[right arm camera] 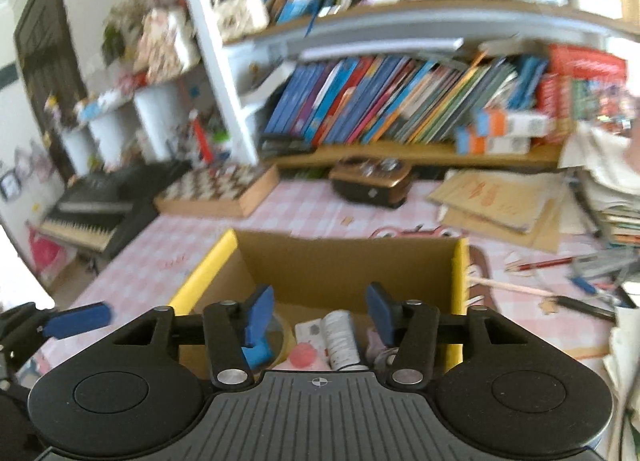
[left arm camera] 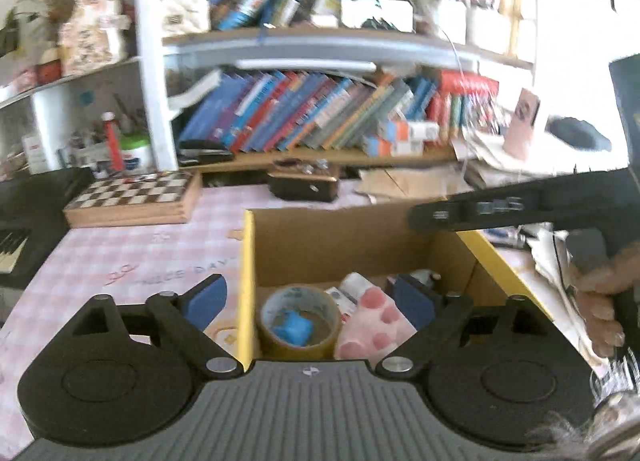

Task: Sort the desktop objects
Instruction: 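Withdraw both open grippers up and away from the yellow box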

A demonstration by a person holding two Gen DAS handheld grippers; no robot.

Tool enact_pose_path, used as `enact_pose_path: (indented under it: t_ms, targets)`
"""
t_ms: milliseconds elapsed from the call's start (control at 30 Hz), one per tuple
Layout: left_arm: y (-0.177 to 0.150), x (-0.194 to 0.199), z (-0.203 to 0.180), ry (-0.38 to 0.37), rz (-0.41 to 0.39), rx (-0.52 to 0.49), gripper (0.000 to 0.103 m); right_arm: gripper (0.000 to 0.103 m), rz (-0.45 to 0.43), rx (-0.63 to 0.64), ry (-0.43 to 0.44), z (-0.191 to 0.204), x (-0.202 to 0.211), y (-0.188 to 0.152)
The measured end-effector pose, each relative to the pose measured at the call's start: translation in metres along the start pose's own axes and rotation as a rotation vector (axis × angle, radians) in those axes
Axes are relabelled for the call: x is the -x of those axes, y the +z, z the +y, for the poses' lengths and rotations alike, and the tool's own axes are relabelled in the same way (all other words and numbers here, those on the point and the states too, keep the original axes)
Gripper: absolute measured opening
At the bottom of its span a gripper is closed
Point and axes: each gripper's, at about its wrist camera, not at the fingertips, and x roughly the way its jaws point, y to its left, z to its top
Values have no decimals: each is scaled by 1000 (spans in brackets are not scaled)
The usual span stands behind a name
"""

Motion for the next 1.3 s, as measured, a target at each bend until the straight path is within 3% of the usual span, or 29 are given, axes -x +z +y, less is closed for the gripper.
enact_pose_path:
  t_ms: [300,433,600,900,1033,1300]
  targets:
    - [-17,52,35,31,-45,60,94,53,-79,-3,-80,19,50,-26]
    - [-21,67,48,50,-81,109,103,54,-97,2,-126,35,64,-40]
    - [-28,78,57,70,-106,163,103,59,-99,4,-165,56,76,-58]
    - [-44,93,74,77,-74,174,103,67,-86,23,-196,87,81,-81]
    - [-50,99,84,100,-56,171,103,68,-66,4,-213,94,82,-91]
    - [-67,108,99,158,10,132,103,80,-30,-24,-257,110,85,-109]
